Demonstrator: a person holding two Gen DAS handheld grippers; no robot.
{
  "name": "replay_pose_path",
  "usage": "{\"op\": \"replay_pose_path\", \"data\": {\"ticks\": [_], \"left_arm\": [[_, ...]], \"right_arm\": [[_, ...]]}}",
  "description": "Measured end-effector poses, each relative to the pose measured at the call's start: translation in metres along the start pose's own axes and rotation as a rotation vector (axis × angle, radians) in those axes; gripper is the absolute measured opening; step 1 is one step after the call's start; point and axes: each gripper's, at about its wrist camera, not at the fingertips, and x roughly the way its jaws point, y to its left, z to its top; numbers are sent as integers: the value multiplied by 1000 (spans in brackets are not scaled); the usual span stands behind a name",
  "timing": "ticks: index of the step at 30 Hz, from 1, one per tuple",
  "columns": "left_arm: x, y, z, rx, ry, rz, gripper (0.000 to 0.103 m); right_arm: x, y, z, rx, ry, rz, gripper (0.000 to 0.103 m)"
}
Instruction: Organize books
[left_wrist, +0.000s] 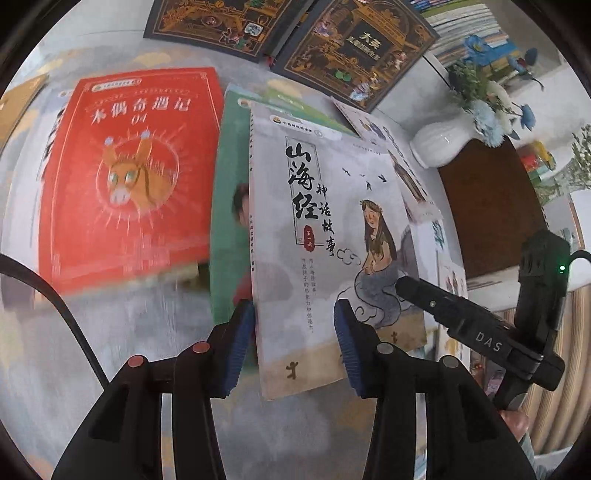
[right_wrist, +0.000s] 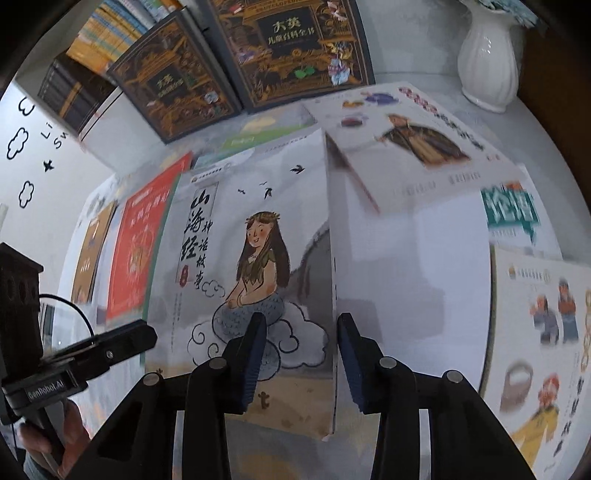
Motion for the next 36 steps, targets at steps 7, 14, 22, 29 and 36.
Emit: {"op": "replay_pose_path", "data": {"ticks": [7, 14, 22, 29, 36], "left_arm": [[-15, -29, -79, 4, 63, 17, 41], [-17, 21, -110, -95, 48, 21, 41], [-12, 30, -102, -139, 5, -30, 40], [-6, 23, -95, -118, -17, -32, 40], [-10, 21, -100, -77, -24, 1, 36]], "right_arm": [[-13, -3, -75, -5, 64, 57, 40], [-17, -17, -123, 13, 116, 117, 39], [-9, -10, -107, -40, 58, 123, 39], [-7, -7, -107, -33, 59, 134, 40], [-17, -11, -110, 9, 71, 216, 40]]}}
